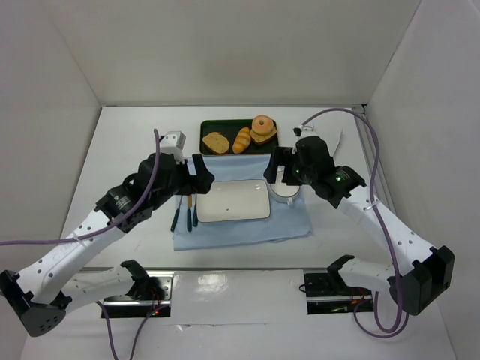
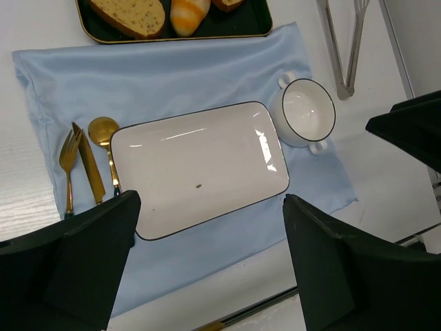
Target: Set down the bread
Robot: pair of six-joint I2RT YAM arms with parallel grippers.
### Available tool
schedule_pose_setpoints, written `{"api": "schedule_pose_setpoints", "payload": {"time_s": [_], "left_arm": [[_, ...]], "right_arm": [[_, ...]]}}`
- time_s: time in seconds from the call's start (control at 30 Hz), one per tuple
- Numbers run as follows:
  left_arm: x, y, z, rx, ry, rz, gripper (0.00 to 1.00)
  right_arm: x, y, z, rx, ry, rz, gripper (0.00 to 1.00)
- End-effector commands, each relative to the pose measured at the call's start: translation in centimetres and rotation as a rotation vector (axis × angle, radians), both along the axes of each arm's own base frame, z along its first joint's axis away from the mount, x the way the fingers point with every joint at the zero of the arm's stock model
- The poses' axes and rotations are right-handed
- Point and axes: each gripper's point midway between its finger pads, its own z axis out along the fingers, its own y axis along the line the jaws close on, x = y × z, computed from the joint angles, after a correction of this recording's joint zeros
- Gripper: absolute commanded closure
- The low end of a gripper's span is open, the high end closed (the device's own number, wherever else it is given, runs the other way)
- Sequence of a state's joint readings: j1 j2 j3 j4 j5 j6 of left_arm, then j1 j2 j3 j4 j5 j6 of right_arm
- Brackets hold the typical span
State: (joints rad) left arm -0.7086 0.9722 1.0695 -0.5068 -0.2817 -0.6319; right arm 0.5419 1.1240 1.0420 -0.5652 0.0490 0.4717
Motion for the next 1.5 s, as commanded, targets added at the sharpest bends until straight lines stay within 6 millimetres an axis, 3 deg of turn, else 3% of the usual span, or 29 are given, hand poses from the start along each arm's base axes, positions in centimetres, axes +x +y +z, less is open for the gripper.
{"api": "schedule_pose_setpoints", "payload": {"time_s": [0.0, 0.17, 0.33, 0.47, 0.5, 0.6, 0.73, 0.9, 1.23, 1.4, 1.47], "left_arm": [[-0.1, -0.1, 2.4, -0.058, -0.055, -0.008, 0.02], [-0.4, 0.6, 2.2, -0.052, -0.061, 0.010, 0.02], [-0.6, 0.9, 2.3, -0.058, -0.061, 0.022, 0.02], [-0.8, 1.1, 2.4, -0.058, -0.061, 0.022, 0.02], [-0.8, 1.1, 1.9, -0.052, -0.055, 0.022, 0.02], [-1.0, 1.2, 1.8, -0.061, -0.050, 0.027, 0.02], [-1.3, 1.4, 1.5, -0.068, -0.047, 0.031, 0.02], [-1.4, 1.8, 1.2, -0.060, -0.044, 0.039, 0.02], [-1.8, 2.2, 0.6, -0.073, -0.039, 0.057, 0.02], [-2.0, 2.6, -0.2, -0.063, -0.023, 0.069, 0.02], [-2.0, 2.6, -0.6, -0.057, -0.016, 0.070, 0.02]], "right_arm": [[1.7, -0.4, 3.1, -0.029, -0.079, -0.036, 0.00], [2.7, -0.7, 5.0, -0.029, -0.185, -0.047, 0.00], [4.5, -5.5, 4.2, -0.133, -0.143, -0.222, 0.00], [5.7, -9.6, 0.9, -0.338, -0.055, -0.351, 0.00], [6.2, -10.7, 1.3, -0.361, -0.077, -0.391, 0.00], [7.1, -13.2, -0.3, -0.429, -0.039, -0.466, 0.00], [8.4, -15.7, -2.6, -0.452, 0.013, -0.546, 0.00], [9.6, -18.7, -7.2, -0.433, 0.114, -0.606, 0.00], [11.7, -19.8, -13.4, -0.323, 0.249, -0.572, 0.00], [13.3, -19.5, -13.4, -0.292, 0.243, -0.558, 0.00], [13.4, -19.7, -14.3, -0.308, 0.269, -0.561, 0.00]]}}
